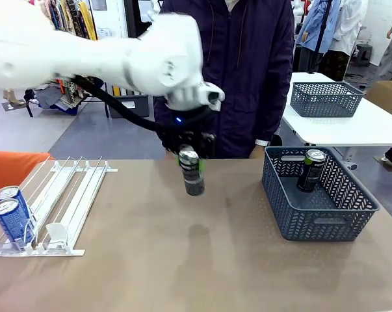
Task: Retrieve and store the cans from the dispenser.
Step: Pick up the last remaining can from one row of the Automatic Can Dispenser and place it in the middle of the table.
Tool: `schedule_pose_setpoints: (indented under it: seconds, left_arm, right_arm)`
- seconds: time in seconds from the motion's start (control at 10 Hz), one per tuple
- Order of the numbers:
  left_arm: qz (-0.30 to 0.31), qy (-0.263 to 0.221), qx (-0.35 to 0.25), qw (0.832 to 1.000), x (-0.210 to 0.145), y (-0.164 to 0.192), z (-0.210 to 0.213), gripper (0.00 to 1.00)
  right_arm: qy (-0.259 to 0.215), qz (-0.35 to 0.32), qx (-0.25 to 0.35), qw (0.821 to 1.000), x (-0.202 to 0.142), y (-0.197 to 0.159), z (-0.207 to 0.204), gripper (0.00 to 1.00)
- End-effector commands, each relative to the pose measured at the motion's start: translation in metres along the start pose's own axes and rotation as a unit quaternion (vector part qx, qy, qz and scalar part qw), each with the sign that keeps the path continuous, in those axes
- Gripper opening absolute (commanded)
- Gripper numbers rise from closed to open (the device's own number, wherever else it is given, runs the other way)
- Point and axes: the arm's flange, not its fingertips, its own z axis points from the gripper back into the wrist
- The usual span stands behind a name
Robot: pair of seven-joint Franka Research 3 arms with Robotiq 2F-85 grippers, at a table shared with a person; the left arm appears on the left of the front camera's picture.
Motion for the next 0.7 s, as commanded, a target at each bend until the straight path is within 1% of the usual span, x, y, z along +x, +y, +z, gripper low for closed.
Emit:
schedule_pose_setpoints:
  seconds: [0.0, 0.2, 0.3, 0.6]
  left_arm:
    - [-0.01, 0.045, 0.021, 0.999, 0.024, -0.011, -0.012, 0.0]
    - [-0.015, 0.06, 0.028, 0.998, 0.028, -0.02, -0.044, 0.0]
    - [-0.02, 0.069, 0.026, 0.997, 0.026, -0.018, -0.053, 0.0]
    - [-0.017, 0.062, 0.031, 0.997, 0.02, -0.01, -0.056, 0.0]
  right_arm:
    - [-0.005, -0.006, 0.006, 1.0, 0.003, 0.004, 0.0, 1.0]
    - [-0.005, -0.006, 0.006, 1.0, 0.003, 0.004, 0.0, 1.0]
    - [-0.005, -0.006, 0.006, 1.0, 0.003, 0.004, 0.0, 1.0]
    - [-0.005, -0.006, 0.006, 1.0, 0.003, 0.004, 0.0, 1.0]
